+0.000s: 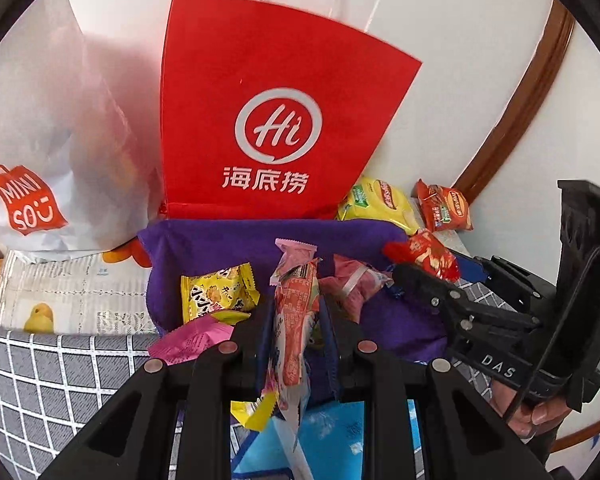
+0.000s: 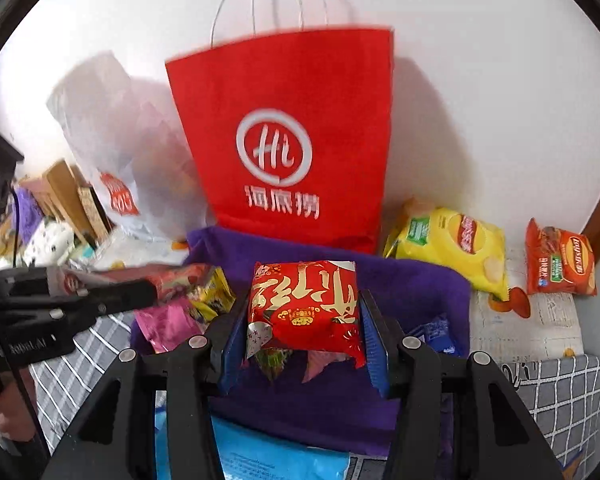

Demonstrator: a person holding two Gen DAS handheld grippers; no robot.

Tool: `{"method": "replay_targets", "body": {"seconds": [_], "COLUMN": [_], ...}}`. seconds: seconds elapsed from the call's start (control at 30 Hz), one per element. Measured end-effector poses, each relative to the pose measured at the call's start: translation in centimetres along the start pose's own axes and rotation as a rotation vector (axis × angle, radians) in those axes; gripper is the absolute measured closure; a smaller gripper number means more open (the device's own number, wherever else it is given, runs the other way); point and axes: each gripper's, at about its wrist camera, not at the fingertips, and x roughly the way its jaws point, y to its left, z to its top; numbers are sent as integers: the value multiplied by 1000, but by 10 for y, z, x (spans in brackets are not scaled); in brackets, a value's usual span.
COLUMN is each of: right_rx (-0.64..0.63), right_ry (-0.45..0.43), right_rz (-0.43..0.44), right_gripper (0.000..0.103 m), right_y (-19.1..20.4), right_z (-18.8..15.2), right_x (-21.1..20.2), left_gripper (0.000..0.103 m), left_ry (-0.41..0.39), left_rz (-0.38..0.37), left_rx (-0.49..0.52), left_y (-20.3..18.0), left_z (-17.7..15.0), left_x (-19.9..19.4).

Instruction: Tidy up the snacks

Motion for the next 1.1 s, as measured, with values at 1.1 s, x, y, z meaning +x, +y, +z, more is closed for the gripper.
{"method": "replay_targets", "body": {"seconds": [1.1], "right_rx": [46], "right_ry": [198], "right_rz": [-29], "right_gripper": [52], "right_y": [-47], "right_z": [-21], "right_x": [61], "left_gripper": [81], "left_ry": [70], "left_rz": [-4], "left_rx": [-59], "left_y": [25], "left_z": [-7], "left_x": [41]}}
